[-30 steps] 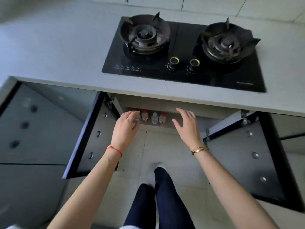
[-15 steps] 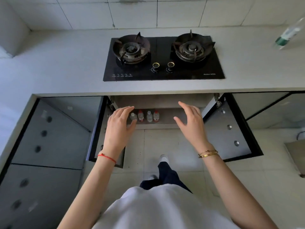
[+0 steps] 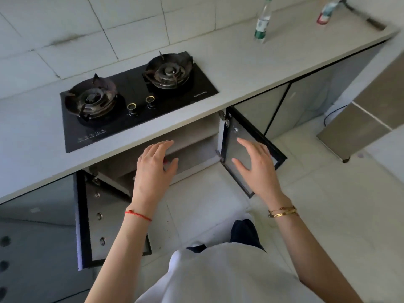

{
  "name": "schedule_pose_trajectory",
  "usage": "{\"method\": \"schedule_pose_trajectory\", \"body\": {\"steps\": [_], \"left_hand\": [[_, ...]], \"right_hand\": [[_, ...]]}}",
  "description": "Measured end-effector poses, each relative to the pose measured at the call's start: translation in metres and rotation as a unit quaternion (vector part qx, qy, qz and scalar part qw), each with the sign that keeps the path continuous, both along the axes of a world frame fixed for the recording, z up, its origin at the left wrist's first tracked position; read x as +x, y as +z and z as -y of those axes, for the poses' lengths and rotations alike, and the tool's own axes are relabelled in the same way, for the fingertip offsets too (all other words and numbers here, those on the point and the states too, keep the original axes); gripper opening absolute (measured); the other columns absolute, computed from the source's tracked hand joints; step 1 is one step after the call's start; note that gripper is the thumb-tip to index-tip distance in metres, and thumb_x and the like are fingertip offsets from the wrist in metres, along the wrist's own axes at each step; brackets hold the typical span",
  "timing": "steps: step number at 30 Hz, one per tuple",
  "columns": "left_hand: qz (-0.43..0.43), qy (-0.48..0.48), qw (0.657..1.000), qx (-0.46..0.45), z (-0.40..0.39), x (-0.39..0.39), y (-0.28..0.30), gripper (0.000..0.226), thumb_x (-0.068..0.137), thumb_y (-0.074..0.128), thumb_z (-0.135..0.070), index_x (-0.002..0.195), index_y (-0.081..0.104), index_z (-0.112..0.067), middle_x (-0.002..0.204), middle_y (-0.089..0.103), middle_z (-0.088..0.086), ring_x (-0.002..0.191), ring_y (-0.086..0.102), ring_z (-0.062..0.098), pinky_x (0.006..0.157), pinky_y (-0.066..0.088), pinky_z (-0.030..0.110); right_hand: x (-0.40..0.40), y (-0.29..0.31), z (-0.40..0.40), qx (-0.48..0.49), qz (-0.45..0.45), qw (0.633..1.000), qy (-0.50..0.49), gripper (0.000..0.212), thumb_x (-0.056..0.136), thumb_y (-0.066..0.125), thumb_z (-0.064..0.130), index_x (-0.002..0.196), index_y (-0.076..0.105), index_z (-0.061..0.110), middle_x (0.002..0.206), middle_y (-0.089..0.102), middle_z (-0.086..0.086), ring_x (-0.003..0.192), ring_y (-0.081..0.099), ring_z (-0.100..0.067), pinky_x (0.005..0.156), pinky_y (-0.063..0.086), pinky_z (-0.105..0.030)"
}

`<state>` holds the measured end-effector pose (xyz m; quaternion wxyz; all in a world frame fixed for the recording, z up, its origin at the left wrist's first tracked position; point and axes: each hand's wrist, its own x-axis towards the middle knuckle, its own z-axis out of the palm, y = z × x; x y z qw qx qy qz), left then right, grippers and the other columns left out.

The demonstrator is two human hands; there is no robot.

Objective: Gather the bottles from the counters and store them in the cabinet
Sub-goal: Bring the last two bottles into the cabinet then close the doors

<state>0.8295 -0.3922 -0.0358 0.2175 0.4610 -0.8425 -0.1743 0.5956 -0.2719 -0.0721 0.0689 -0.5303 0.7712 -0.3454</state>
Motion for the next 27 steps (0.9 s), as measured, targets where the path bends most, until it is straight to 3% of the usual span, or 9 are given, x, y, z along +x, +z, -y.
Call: {"method": "schedule_pose_trajectory", "body": {"steps": [3, 11, 16, 22, 27], "left_hand": [[-0.008, -0.056, 0.998, -0.004, -0.005, -0.051, 0.004, 0.044, 0.091, 0.062, -0.025, 0.133, 0.052, -0.017, 0.130, 0.060, 0.004, 0.125, 0.051, 0.023, 0.106, 0.044, 0.048], [-0.043, -0.167, 0.985, -0.012, -0.039, -0.225, 0.006, 0.042, 0.089, 0.062, -0.021, 0.130, 0.054, -0.014, 0.127, 0.061, 0.006, 0.124, 0.052, 0.025, 0.101, 0.046, 0.050], [-0.062, -0.201, 0.978, 0.005, -0.071, -0.333, 0.005, 0.041, 0.088, 0.066, -0.020, 0.127, 0.056, -0.015, 0.115, 0.064, 0.008, 0.109, 0.058, 0.032, 0.092, 0.050, 0.053], [-0.081, -0.207, 0.975, 0.017, -0.096, -0.435, 0.011, 0.040, 0.086, 0.068, -0.018, 0.126, 0.059, -0.015, 0.117, 0.064, 0.006, 0.111, 0.057, 0.029, 0.096, 0.048, 0.046], [-0.084, -0.203, 0.975, 0.021, -0.086, -0.491, 0.011, 0.040, 0.088, 0.066, -0.019, 0.126, 0.057, -0.017, 0.117, 0.063, 0.004, 0.114, 0.055, 0.025, 0.093, 0.051, 0.049]], "right_hand": [[-0.035, 0.001, -0.029, -0.002, 0.004, 0.998, -0.058, 0.052, 0.089, 0.066, 0.026, 0.137, 0.049, 0.016, 0.125, 0.060, -0.001, 0.123, 0.044, -0.017, 0.104, 0.044, -0.041], [-0.168, 0.011, -0.107, 0.014, 0.010, 0.984, -0.178, 0.053, 0.091, 0.063, 0.027, 0.140, 0.045, 0.019, 0.126, 0.057, -0.003, 0.125, 0.040, -0.018, 0.106, 0.041, -0.038], [-0.266, 0.018, -0.151, 0.021, -0.002, 0.977, -0.211, 0.052, 0.091, 0.063, 0.029, 0.139, 0.047, 0.018, 0.127, 0.057, -0.001, 0.124, 0.044, -0.020, 0.106, 0.040, -0.037], [-0.364, 0.026, -0.177, 0.029, -0.003, 0.972, -0.231, 0.051, 0.092, 0.063, 0.028, 0.140, 0.047, 0.019, 0.128, 0.057, 0.002, 0.122, 0.040, -0.013, 0.105, 0.039, -0.033], [-0.429, 0.024, -0.166, 0.031, 0.018, 0.973, -0.227, 0.052, 0.093, 0.063, 0.028, 0.141, 0.045, 0.020, 0.130, 0.056, 0.004, 0.125, 0.036, -0.010, 0.102, 0.036, -0.027]]}}
